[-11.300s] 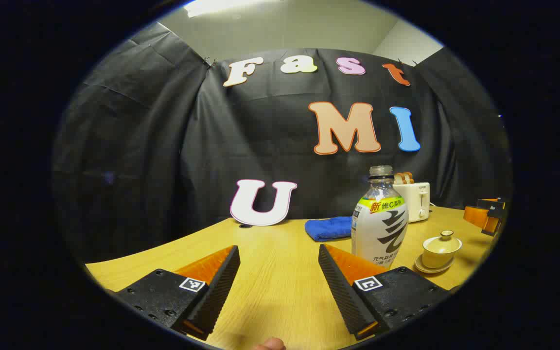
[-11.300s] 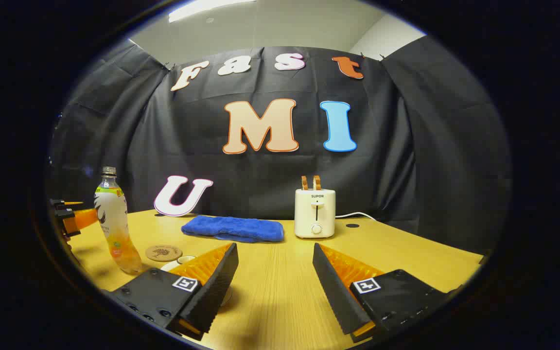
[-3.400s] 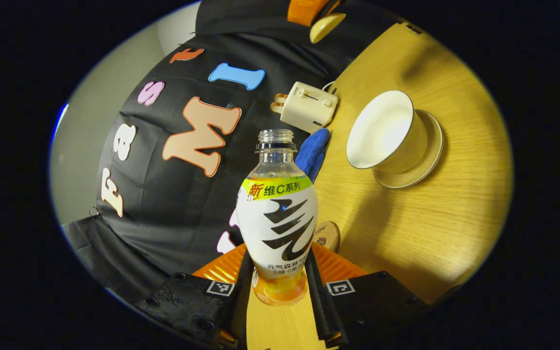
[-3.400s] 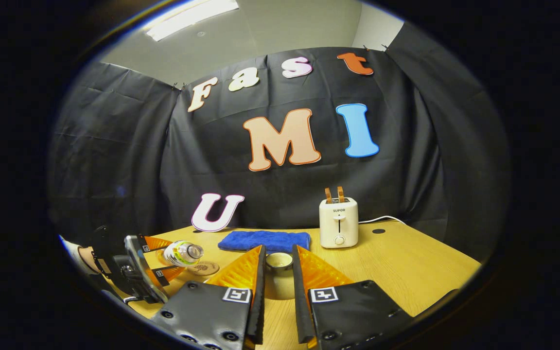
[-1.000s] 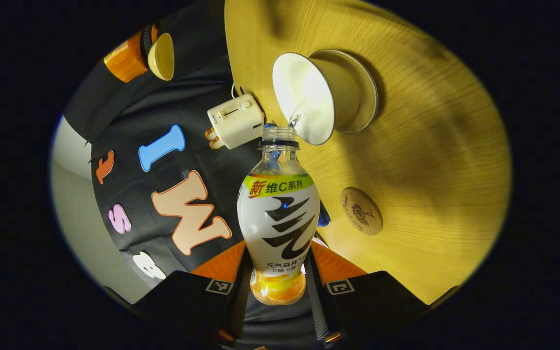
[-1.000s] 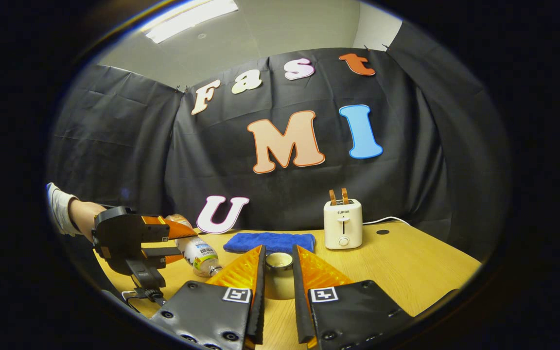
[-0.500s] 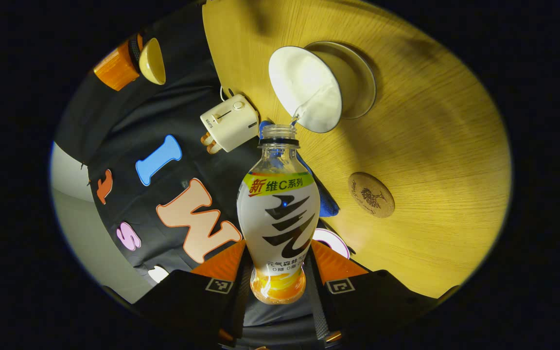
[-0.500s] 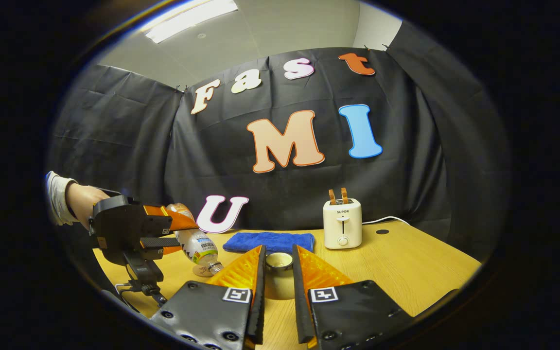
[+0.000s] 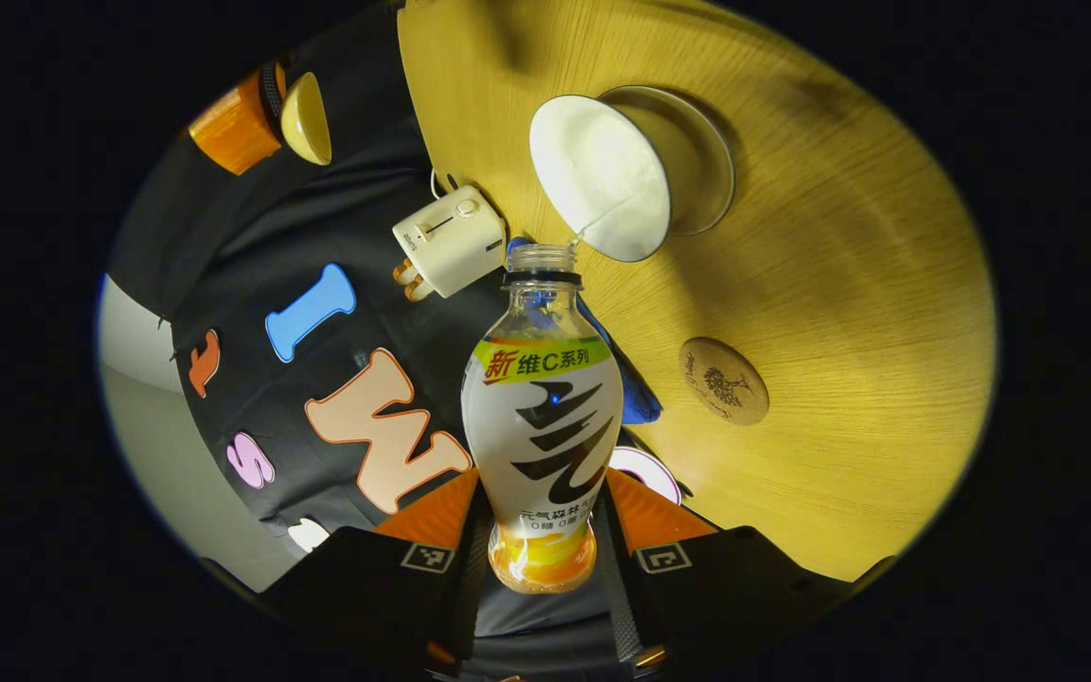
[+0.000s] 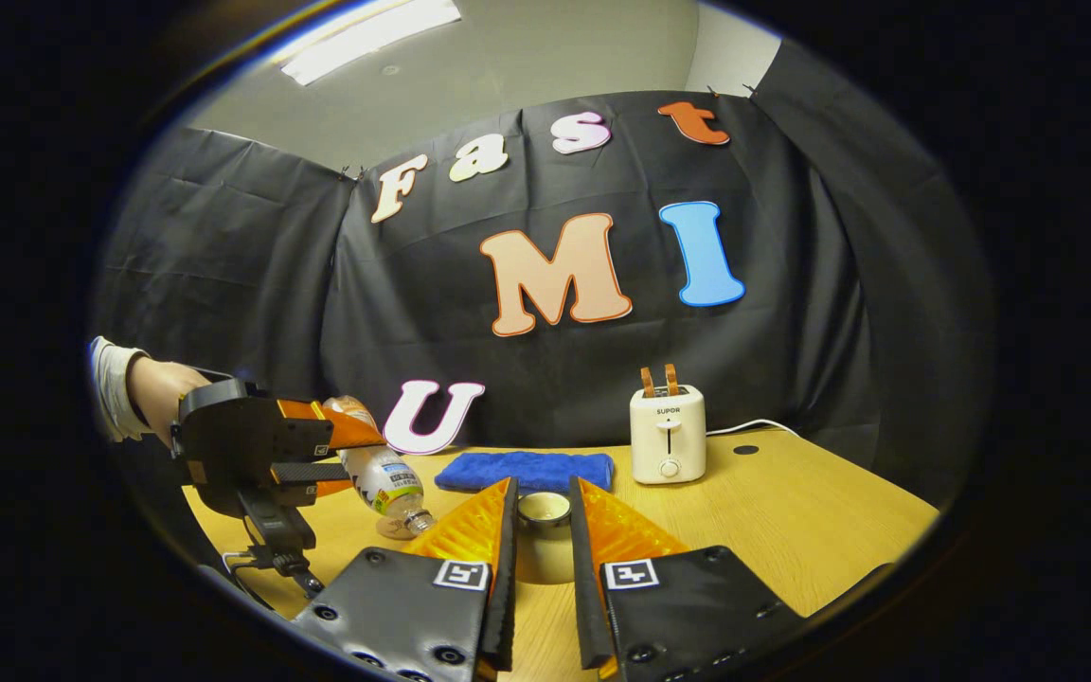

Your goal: Open the teacup lid with one hand, grasp the water bottle and pour water into the teacup with the other hand; after pouring, place the water bottle on the coaster and then close the teacup lid.

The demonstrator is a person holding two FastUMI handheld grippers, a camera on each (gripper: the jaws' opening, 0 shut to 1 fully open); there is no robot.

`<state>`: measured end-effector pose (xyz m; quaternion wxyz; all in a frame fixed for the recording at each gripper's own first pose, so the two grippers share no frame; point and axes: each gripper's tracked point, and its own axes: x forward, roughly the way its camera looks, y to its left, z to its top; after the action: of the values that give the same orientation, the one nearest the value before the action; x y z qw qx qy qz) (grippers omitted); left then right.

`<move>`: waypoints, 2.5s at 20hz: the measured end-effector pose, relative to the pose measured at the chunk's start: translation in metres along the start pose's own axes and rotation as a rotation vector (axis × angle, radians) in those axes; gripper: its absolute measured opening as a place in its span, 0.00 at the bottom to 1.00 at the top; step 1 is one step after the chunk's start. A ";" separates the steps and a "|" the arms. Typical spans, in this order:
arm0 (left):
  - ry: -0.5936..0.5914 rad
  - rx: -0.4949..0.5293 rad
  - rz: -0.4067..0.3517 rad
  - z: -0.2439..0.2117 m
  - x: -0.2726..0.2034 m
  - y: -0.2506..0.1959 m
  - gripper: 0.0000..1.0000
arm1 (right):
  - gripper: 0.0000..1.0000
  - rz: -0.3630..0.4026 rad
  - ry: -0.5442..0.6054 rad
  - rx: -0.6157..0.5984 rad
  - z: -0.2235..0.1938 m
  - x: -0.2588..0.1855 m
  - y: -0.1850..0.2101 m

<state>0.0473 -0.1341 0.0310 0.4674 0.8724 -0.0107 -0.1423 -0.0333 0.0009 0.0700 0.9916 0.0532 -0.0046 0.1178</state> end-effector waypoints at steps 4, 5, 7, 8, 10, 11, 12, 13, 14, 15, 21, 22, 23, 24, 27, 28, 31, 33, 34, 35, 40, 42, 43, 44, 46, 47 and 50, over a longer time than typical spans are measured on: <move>-0.031 -0.050 -0.015 0.007 0.008 -0.017 0.54 | 0.31 0.007 0.005 0.000 -0.002 0.000 0.003; -0.033 -0.061 -0.026 0.010 0.004 -0.027 0.54 | 0.31 0.008 0.007 -0.001 -0.002 0.000 0.003; -0.043 -0.087 -0.056 0.014 0.003 -0.043 0.53 | 0.31 0.008 0.008 -0.003 -0.003 0.001 0.004; -0.047 -0.106 -0.071 0.014 0.005 -0.049 0.54 | 0.31 0.010 0.009 -0.003 -0.003 0.001 0.004; -0.042 -0.152 -0.086 0.011 0.008 -0.055 0.54 | 0.31 0.010 0.009 -0.004 -0.004 0.001 0.005; -0.050 -0.172 -0.085 0.012 0.008 -0.055 0.54 | 0.31 0.009 0.010 -0.005 -0.004 0.002 0.005; -0.054 -0.195 -0.088 0.013 0.008 -0.056 0.54 | 0.31 0.009 0.012 -0.005 -0.005 0.002 0.004; -0.063 -0.227 -0.088 0.015 0.009 -0.055 0.54 | 0.31 0.009 0.014 -0.005 -0.006 0.003 0.004; -0.074 -0.271 -0.090 0.016 0.009 -0.057 0.53 | 0.31 0.009 0.016 -0.005 -0.006 0.003 0.005; -0.083 -0.320 -0.083 0.018 0.007 -0.056 0.53 | 0.31 0.007 0.018 -0.006 -0.007 0.003 0.005; -0.102 -0.662 -0.047 0.021 0.007 -0.051 0.53 | 0.31 0.008 0.021 -0.007 -0.007 0.003 0.005; -0.105 -0.718 -0.060 0.022 0.006 -0.054 0.54 | 0.31 0.008 0.021 -0.008 -0.008 0.003 0.005; -0.104 -0.778 -0.064 0.022 0.006 -0.055 0.55 | 0.31 0.007 0.021 -0.007 -0.009 0.003 0.004; -0.092 -0.841 -0.062 0.020 0.006 -0.057 0.53 | 0.31 0.008 0.023 -0.006 -0.008 0.003 0.005; -0.074 -0.982 -0.050 0.012 0.005 -0.055 0.53 | 0.31 0.007 0.032 -0.006 -0.012 0.004 0.005; -0.074 -1.024 -0.046 0.012 0.007 -0.053 0.53 | 0.31 0.009 0.034 -0.005 -0.013 0.005 0.005; -0.090 -1.165 -0.062 0.014 0.006 -0.057 0.53 | 0.30 0.009 0.031 -0.005 -0.011 0.004 0.005; -0.104 -1.303 -0.078 0.017 0.005 -0.054 0.53 | 0.30 0.003 0.032 0.000 -0.011 0.005 0.004; -0.108 -1.366 -0.087 0.018 0.003 -0.053 0.53 | 0.31 0.002 0.033 0.004 -0.012 0.005 0.003; -0.110 -1.418 -0.083 0.018 0.006 -0.051 0.53 | 0.31 0.001 0.033 0.007 -0.012 0.005 0.002; -0.116 -1.681 -0.066 0.005 0.020 -0.042 0.53 | 0.30 -0.009 0.027 0.013 -0.009 0.004 -0.002; -0.112 -1.776 -0.076 0.001 0.025 -0.046 0.53 | 0.30 -0.012 0.029 0.018 -0.009 0.004 -0.004; -0.105 -1.810 -0.074 0.000 0.026 -0.050 0.53 | 0.30 -0.013 0.030 0.020 -0.009 0.004 -0.005; -0.105 -1.843 -0.053 -0.002 0.029 -0.049 0.53 | 0.30 -0.014 0.030 0.021 -0.009 0.004 -0.005; -0.117 -1.909 -0.029 -0.002 0.031 -0.049 0.53 | 0.29 -0.019 0.034 0.022 -0.011 0.004 -0.006; -0.129 -1.949 -0.019 -0.001 0.032 -0.047 0.53 | 0.29 -0.020 0.035 0.024 -0.012 0.005 -0.006; -0.112 -2.051 0.002 -0.004 0.041 -0.049 0.53 | 0.31 -0.019 0.037 0.027 -0.011 0.006 -0.007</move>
<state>0.0824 -0.1093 -0.0169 0.9870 0.0452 0.0935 -0.1230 -0.0262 -0.0028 0.0581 0.9918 0.0644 0.0157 0.1095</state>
